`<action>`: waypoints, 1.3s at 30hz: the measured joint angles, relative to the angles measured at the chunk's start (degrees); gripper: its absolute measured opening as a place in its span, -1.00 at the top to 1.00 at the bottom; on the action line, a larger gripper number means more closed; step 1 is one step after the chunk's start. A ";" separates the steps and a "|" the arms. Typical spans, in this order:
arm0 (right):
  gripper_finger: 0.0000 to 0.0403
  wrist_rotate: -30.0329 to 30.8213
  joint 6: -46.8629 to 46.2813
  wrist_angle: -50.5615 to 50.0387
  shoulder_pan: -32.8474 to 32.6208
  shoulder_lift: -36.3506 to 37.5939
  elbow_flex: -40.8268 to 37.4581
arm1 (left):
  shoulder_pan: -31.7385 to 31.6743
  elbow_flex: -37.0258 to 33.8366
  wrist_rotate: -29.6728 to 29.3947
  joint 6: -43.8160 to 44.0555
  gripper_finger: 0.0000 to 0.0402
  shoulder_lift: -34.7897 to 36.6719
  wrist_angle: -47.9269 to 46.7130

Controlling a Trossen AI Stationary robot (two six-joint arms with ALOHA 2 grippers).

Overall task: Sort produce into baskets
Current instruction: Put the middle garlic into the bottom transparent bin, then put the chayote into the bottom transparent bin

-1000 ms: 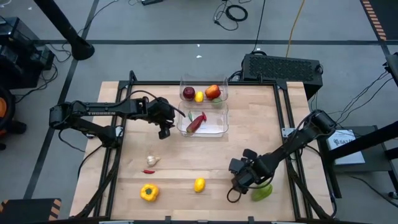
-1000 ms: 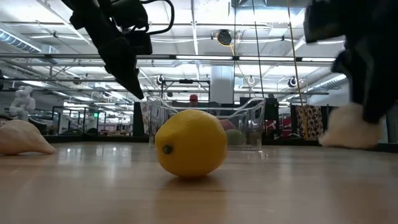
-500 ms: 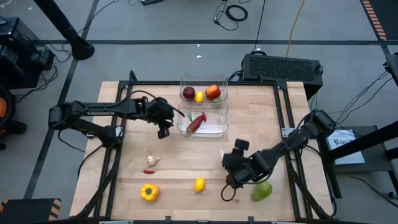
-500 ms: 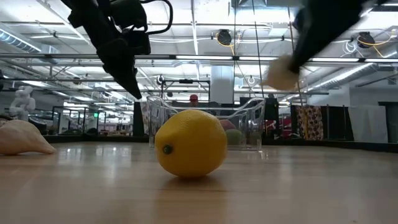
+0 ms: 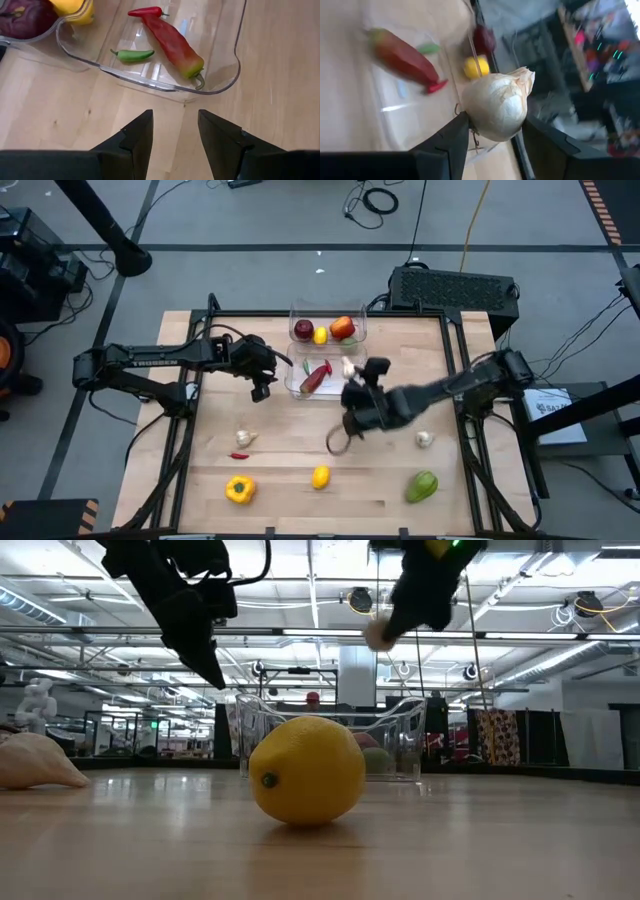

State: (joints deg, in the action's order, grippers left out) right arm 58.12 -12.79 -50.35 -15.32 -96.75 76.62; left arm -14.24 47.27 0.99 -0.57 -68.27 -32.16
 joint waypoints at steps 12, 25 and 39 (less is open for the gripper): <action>0.17 -22.25 -2.61 4.54 13.84 0.01 -2.58 | 0.00 0.00 -0.06 -2.75 0.18 0.00 0.11; -0.20 -21.02 -3.06 5.71 14.63 0.00 -2.59 | 0.01 0.02 -4.35 -4.72 0.18 1.33 0.42; -0.43 -17.49 -6.50 4.24 2.96 7.84 -0.17 | 4.58 0.09 -4.34 -0.28 0.18 10.70 0.38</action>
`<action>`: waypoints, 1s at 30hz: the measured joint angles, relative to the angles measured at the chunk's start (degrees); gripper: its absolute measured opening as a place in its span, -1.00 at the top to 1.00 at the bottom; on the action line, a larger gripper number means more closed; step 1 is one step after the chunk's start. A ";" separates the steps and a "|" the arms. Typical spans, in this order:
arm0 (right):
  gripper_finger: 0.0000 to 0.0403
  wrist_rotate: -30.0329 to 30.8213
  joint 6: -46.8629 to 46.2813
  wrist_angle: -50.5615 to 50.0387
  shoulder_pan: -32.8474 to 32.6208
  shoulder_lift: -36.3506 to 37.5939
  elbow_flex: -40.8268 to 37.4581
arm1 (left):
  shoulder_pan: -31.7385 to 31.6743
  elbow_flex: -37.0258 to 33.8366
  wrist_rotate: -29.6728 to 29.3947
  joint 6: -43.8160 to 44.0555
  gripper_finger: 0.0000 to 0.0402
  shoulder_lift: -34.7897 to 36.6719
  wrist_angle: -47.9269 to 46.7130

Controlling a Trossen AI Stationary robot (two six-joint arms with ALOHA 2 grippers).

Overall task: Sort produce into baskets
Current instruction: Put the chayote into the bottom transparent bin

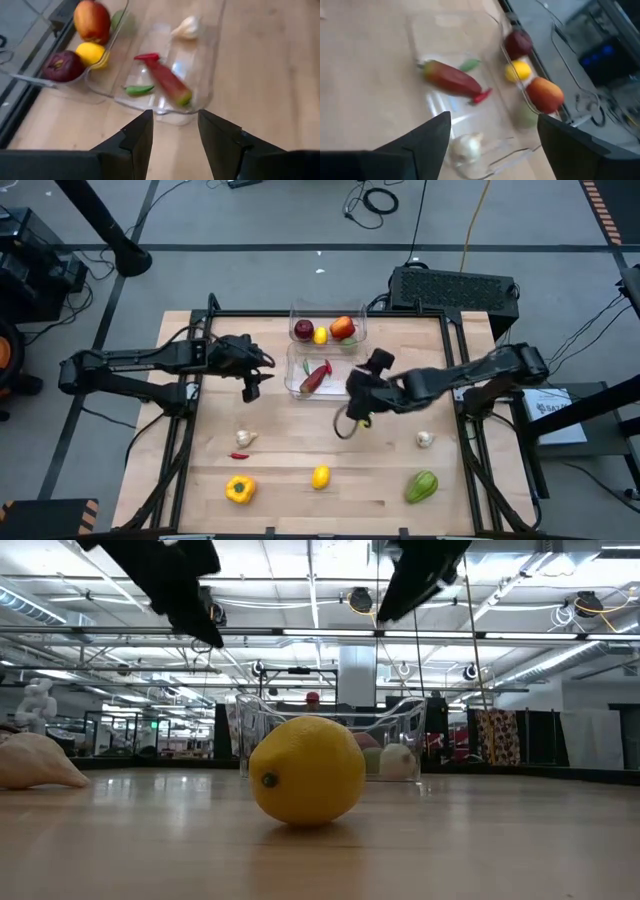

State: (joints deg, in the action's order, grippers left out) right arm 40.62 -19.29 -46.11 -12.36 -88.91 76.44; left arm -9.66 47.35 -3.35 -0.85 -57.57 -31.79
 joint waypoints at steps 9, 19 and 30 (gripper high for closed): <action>-0.37 -2.12 1.20 -3.83 -9.65 2.02 0.00 | 9.12 0.00 -0.63 11.99 0.18 3.44 0.98; -0.30 -4.43 -5.63 -2.73 -13.98 2.04 0.00 | 25.46 -0.04 -11.75 23.82 0.18 -1.61 2.96; -0.38 -7.86 -26.54 -5.74 -24.83 -0.43 -0.02 | 35.56 -0.04 -11.98 25.09 0.18 -7.79 3.82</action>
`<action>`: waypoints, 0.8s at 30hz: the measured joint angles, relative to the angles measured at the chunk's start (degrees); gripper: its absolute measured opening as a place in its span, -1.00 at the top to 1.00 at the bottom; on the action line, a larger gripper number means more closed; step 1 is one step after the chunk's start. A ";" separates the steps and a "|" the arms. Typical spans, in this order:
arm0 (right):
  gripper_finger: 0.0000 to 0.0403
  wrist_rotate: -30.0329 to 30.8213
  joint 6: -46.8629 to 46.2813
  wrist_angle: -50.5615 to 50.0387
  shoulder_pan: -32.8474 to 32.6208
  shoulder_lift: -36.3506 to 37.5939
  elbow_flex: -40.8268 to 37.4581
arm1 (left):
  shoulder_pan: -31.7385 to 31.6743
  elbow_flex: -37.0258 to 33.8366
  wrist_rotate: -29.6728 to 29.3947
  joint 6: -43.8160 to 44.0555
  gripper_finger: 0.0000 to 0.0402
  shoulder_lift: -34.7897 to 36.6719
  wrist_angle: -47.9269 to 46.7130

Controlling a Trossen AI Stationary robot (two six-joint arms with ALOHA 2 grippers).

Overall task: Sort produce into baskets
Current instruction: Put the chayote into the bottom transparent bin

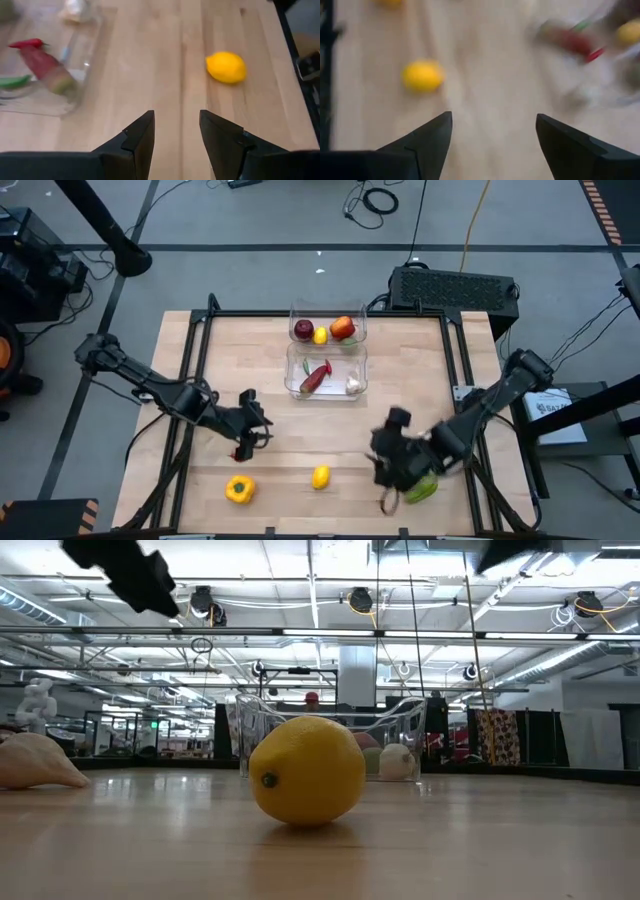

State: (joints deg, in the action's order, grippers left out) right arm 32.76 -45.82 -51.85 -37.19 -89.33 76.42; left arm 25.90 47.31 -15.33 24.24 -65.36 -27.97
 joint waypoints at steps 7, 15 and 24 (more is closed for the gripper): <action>-0.47 -11.41 -3.04 -8.63 -8.11 -4.43 -0.02 | 3.55 0.00 -4.70 0.84 0.18 -3.11 0.14; -0.48 -21.36 0.14 -9.68 -11.45 -5.50 -0.02 | 3.84 0.00 -8.00 2.10 0.18 -5.82 0.72; -0.58 -29.29 13.34 -7.73 -13.02 -11.47 -0.04 | 4.28 -0.02 -8.15 3.99 0.18 -8.84 2.86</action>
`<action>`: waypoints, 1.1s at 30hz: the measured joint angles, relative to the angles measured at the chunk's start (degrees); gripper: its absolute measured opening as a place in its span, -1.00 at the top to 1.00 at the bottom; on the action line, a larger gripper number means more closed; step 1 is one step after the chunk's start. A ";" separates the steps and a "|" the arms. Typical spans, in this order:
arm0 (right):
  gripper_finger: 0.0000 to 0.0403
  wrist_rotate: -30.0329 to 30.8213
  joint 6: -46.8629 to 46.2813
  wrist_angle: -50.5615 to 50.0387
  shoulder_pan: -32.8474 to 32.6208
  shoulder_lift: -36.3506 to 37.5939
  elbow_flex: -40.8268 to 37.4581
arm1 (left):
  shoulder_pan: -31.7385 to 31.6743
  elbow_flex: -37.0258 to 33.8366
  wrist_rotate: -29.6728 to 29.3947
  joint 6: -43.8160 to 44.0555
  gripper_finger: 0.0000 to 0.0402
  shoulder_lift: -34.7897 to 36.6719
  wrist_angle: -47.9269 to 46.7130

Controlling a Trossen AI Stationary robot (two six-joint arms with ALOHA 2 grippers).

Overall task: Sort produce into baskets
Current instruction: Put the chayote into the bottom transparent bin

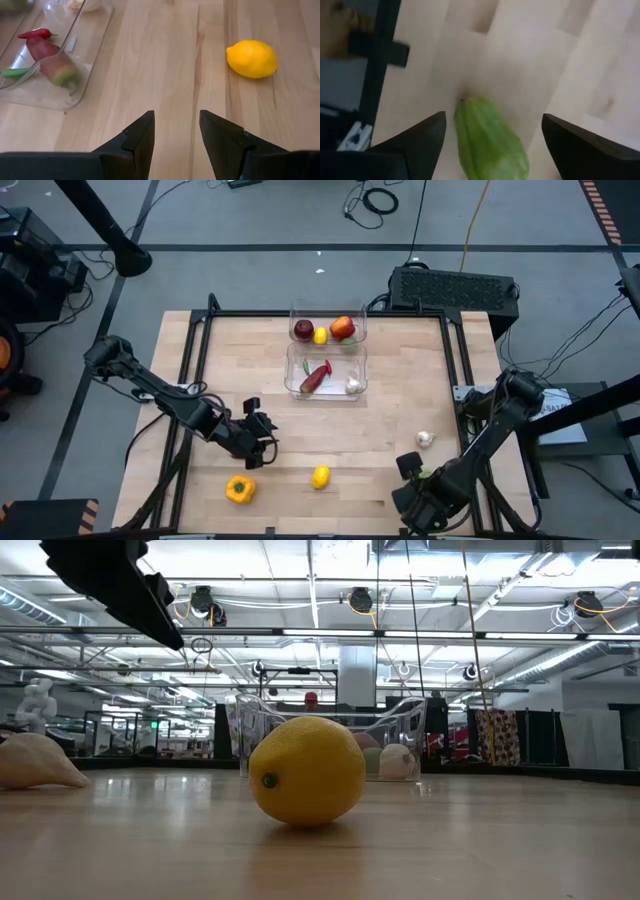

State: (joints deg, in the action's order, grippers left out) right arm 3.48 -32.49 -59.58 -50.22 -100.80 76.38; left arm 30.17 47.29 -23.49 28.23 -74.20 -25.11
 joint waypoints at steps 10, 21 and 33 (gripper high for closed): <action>-0.79 -5.92 10.65 2.83 0.50 -6.48 0.01 | 0.00 -0.02 -0.01 0.00 0.18 -1.26 3.09; -0.77 -6.90 17.90 2.61 0.59 -11.71 0.02 | -0.02 -0.02 0.00 -0.07 0.18 -1.26 3.77; -0.37 -6.52 18.64 -0.10 0.76 -11.58 0.00 | -0.02 -0.02 -0.02 -0.17 0.18 -1.26 3.61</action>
State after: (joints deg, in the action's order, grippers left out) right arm -3.05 -13.85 -59.68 -49.45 -112.39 76.38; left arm 30.15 47.27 -23.51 28.05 -75.46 -21.50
